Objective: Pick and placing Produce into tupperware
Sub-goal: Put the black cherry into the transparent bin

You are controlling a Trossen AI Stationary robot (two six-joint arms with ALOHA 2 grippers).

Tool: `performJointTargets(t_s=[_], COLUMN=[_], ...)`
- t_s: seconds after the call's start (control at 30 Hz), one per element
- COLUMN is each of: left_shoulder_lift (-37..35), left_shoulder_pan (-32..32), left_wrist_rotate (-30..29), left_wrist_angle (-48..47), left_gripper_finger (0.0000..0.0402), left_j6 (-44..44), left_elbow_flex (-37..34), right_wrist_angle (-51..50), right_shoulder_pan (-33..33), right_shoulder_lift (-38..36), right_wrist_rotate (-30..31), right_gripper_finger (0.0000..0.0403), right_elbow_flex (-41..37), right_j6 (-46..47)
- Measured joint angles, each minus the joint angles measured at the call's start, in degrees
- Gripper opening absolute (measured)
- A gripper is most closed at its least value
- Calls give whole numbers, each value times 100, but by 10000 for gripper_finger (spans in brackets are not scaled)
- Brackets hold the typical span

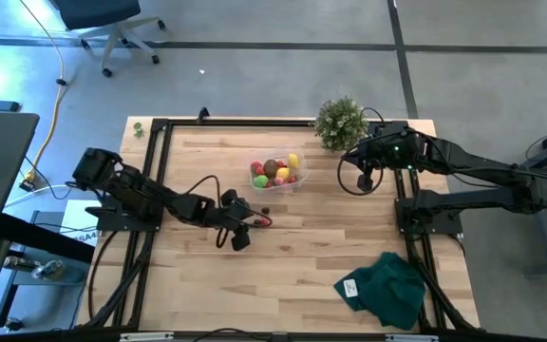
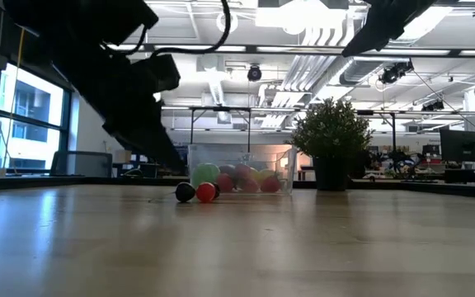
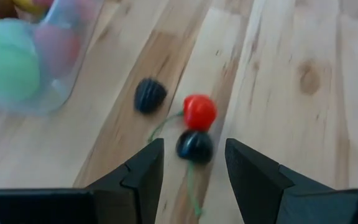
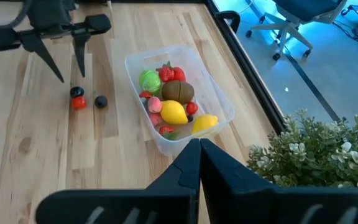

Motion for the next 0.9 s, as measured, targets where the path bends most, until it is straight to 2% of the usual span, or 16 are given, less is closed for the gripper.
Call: performJointTargets(t_s=[0.33, 0.9], left_shoulder_lift=[641, 1031], left_shoulder_pan=[0, 0], left_wrist_rotate=[112, 166], left_wrist_angle=[784, 1083], left_gripper_finger=[161, 161], left_j6=[9, 53], left_elbow_flex=[2, -7], right_wrist_angle=[-6, -4], right_shoulder_pan=[-1, -1], right_shoulder_lift=[-1, -2], right_wrist_rotate=[1, 1], right_gripper_finger=[0, 0], right_elbow_flex=[-1, -1], right_j6=[0, 0])
